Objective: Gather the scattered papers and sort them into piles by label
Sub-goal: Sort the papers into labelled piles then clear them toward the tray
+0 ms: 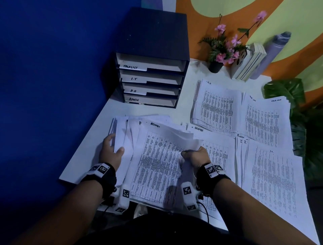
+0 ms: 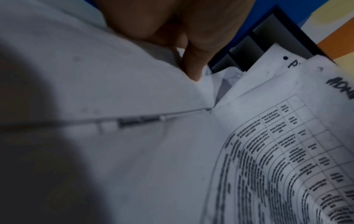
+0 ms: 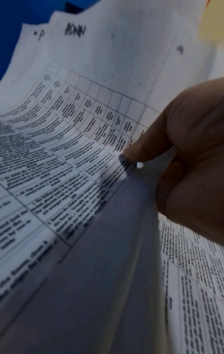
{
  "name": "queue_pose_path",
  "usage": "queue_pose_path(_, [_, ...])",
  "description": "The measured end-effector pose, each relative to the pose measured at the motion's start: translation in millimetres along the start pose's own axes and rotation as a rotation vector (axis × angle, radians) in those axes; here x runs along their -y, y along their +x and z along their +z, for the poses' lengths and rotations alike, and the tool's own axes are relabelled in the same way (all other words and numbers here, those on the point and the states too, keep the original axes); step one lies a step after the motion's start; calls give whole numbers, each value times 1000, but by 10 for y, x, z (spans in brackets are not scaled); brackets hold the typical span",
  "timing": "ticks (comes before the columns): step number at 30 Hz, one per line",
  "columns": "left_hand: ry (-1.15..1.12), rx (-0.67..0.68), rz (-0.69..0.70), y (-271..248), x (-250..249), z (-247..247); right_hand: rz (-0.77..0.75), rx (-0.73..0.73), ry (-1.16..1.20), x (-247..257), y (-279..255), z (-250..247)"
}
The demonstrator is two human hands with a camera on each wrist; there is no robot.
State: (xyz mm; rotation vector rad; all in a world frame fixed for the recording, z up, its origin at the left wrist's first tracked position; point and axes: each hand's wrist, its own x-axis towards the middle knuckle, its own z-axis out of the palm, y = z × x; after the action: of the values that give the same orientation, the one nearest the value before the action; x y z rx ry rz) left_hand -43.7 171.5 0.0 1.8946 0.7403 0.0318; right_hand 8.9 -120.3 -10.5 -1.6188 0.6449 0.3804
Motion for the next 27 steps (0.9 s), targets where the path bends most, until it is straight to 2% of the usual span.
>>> queue_pose_path(4, [-41,1,30,41,52,-19,-3,-16,46,-13,33,-15])
queue_pose_path(8, [70,77,38,56,74,-37,-5,-9,71,-3,22,-8])
queue_pose_path(12, [108,99,7,53,37,-37,31,-1,70,13,14,23])
queue_pose_path(17, [102,111,-2,50,15,-17,-98,90,88,5,7,49])
queue_pose_path(22, [117,117,46,2,1,-37,48,74,39,2,-36,37])
queue_pose_path(27, [-21,156,92,-21,-35,-28,47,76,40,37,-76,73])
